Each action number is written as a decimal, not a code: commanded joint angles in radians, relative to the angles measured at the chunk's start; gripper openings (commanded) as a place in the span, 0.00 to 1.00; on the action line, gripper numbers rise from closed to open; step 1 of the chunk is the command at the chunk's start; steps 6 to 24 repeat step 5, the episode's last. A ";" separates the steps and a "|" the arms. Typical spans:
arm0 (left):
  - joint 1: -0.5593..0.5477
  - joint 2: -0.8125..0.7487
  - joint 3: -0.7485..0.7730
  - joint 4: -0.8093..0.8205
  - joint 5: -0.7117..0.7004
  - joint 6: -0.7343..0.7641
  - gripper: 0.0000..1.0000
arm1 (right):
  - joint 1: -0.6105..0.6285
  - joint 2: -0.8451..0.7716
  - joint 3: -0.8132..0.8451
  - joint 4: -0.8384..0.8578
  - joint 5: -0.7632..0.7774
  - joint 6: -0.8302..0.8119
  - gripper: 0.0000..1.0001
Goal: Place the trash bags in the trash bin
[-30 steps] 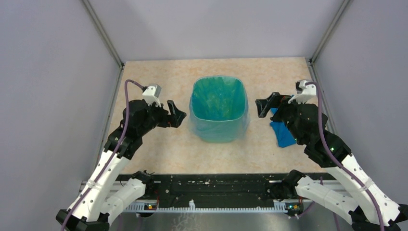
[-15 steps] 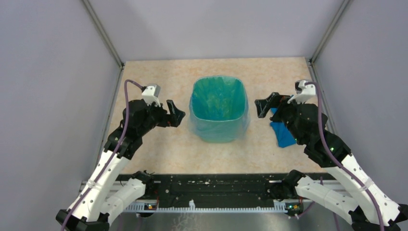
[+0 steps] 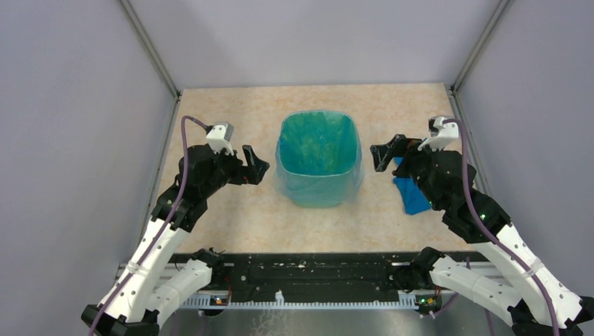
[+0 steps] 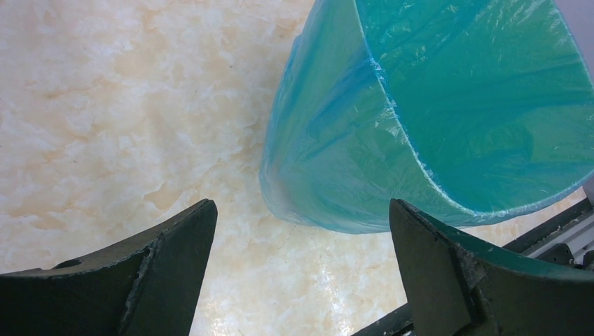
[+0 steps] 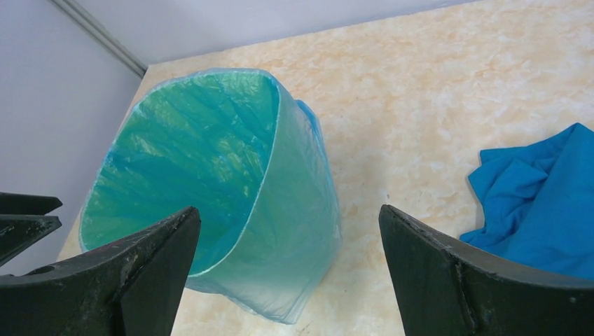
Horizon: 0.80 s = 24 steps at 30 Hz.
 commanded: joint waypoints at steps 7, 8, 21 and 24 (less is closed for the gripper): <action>0.003 0.007 0.018 0.003 0.004 0.010 0.99 | -0.004 -0.004 0.003 0.024 -0.004 -0.006 0.99; 0.003 0.007 0.018 0.003 0.004 0.010 0.99 | -0.004 -0.004 0.003 0.024 -0.004 -0.006 0.99; 0.003 0.007 0.018 0.003 0.004 0.010 0.99 | -0.004 -0.004 0.003 0.024 -0.004 -0.006 0.99; 0.003 0.007 0.018 0.003 0.004 0.010 0.99 | -0.004 -0.004 0.003 0.024 -0.004 -0.006 0.99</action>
